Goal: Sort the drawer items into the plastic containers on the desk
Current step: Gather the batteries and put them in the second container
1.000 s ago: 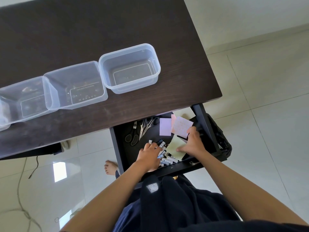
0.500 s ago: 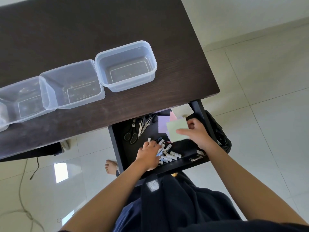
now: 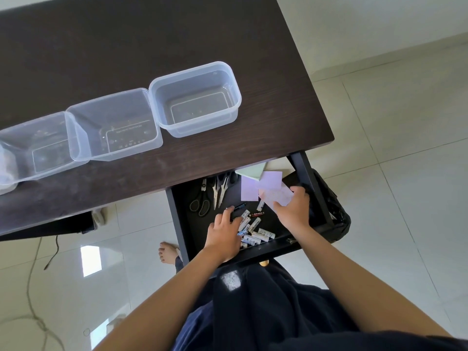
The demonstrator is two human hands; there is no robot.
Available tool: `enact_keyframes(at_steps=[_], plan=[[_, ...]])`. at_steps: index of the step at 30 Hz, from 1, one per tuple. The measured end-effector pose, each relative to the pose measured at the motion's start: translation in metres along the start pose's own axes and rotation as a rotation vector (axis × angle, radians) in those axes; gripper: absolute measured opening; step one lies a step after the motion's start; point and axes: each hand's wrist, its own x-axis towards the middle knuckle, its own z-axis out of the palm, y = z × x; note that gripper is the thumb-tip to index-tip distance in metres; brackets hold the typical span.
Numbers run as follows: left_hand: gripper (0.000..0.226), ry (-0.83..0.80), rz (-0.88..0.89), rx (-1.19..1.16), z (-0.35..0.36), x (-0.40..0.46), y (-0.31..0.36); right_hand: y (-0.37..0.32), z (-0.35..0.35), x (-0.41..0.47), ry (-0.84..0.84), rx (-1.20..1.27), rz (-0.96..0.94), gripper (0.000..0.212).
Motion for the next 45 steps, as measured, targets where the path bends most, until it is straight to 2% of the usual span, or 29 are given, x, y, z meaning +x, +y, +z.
enact_keyframes(at_steps=[3, 8, 10, 16, 19, 22, 25, 27, 31, 36, 41, 45], plan=[[0.059, -0.002, -0.025, 0.001, 0.002, -0.001, -0.001, -0.001, 0.003, 0.006, -0.08, -0.063, 0.115, 0.082], [0.061, -0.066, -0.038, 0.021, 0.003, -0.004, -0.006, -0.003, 0.008, 0.007, -0.168, -0.242, 0.193, 0.068], [0.06, -0.078, -0.039, 0.02, 0.003, -0.005, -0.008, -0.001, 0.008, 0.008, -0.203, -0.143, 0.187, 0.065], [0.056, -0.087, 0.001, -0.012, 0.0, -0.006, -0.01, -0.008, 0.004, 0.01, -0.311, 0.353, 0.174, 0.04], [0.054, -0.077, 0.014, -0.041, 0.0, -0.006, -0.012, -0.011, 0.002, 0.01, -0.462, 0.51, 0.12, 0.028], [0.053, -0.043, 0.019, -0.066, 0.001, -0.009, -0.015, -0.01, 0.002, 0.009, -0.524, 0.295, -0.152, 0.04], [0.059, -0.01, -0.025, -0.056, 0.003, -0.011, -0.016, -0.003, 0.004, 0.01, -0.444, -0.034, -0.285, 0.05], [0.066, -0.013, -0.079, -0.078, 0.006, -0.012, -0.015, 0.005, 0.006, 0.011, -0.443, -0.202, -0.353, 0.048], [0.073, -0.042, -0.176, -0.238, 0.009, -0.012, -0.017, 0.012, 0.008, 0.008, -0.557, -0.472, -0.407, 0.034], [0.079, -0.062, -0.158, -0.306, 0.005, -0.006, -0.019, 0.003, 0.014, 0.005, -0.531, -0.607, -0.541, 0.047], [0.091, -0.118, -0.17, -0.277, -0.008, 0.015, -0.011, -0.003, 0.022, 0.001, -0.573, -0.624, -0.531, 0.063], [0.089, -0.159, -0.149, -0.237, -0.008, 0.019, -0.008, -0.002, 0.023, -0.001, -0.6, -0.695, -0.555, 0.055]])
